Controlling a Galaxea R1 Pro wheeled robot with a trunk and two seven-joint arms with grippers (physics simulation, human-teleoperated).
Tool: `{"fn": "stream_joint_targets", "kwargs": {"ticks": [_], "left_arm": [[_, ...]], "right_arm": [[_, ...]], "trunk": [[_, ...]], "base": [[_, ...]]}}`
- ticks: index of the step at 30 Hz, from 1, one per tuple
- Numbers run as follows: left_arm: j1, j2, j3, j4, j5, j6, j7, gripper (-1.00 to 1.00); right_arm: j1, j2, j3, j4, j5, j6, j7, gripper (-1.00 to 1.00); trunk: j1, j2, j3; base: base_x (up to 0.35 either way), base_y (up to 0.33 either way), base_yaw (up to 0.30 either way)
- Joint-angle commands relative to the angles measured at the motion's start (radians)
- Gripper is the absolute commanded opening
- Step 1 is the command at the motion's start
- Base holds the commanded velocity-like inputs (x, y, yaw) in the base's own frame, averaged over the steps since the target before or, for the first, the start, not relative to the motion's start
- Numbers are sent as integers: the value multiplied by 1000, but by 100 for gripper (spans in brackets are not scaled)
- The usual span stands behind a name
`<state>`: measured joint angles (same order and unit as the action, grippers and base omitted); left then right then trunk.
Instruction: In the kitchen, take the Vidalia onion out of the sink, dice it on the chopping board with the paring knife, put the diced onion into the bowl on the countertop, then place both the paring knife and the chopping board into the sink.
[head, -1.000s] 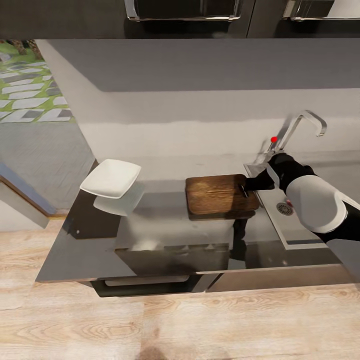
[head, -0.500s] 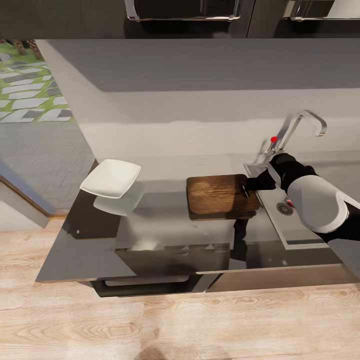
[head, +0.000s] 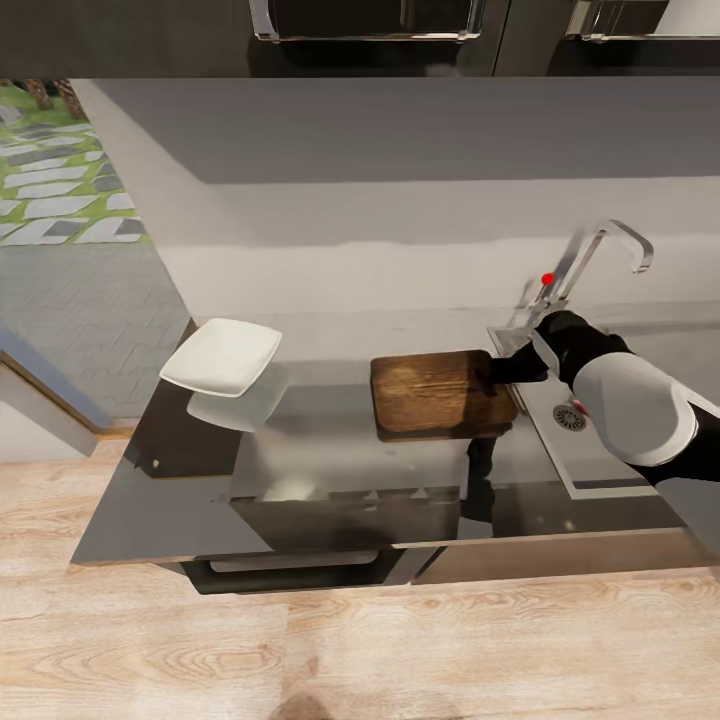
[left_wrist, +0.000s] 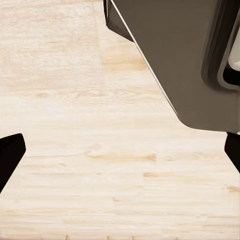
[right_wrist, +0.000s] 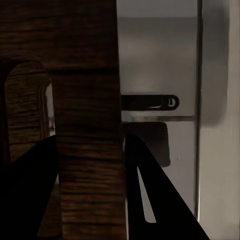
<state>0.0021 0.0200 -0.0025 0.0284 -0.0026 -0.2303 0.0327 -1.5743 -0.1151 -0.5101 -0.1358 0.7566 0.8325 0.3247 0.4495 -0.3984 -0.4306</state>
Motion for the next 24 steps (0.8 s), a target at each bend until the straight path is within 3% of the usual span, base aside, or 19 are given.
{"fn": "stream_joint_targets", "kwargs": {"ticks": [1, 24], "left_arm": [[-1, 0, -1, 2, -1, -6, 3, 100], [-1, 1, -1, 3, -1, -6, 3, 100]], "right_arm": [[0, -1, -6, 2, 10, -3, 6, -100], [28, -18, -8, 7, 9, -17, 5, -100]], "trunk": [[1, -2, -1], [1, -2, -1]], "base": [[0, 0, 0], [0, 0, 0]]}}
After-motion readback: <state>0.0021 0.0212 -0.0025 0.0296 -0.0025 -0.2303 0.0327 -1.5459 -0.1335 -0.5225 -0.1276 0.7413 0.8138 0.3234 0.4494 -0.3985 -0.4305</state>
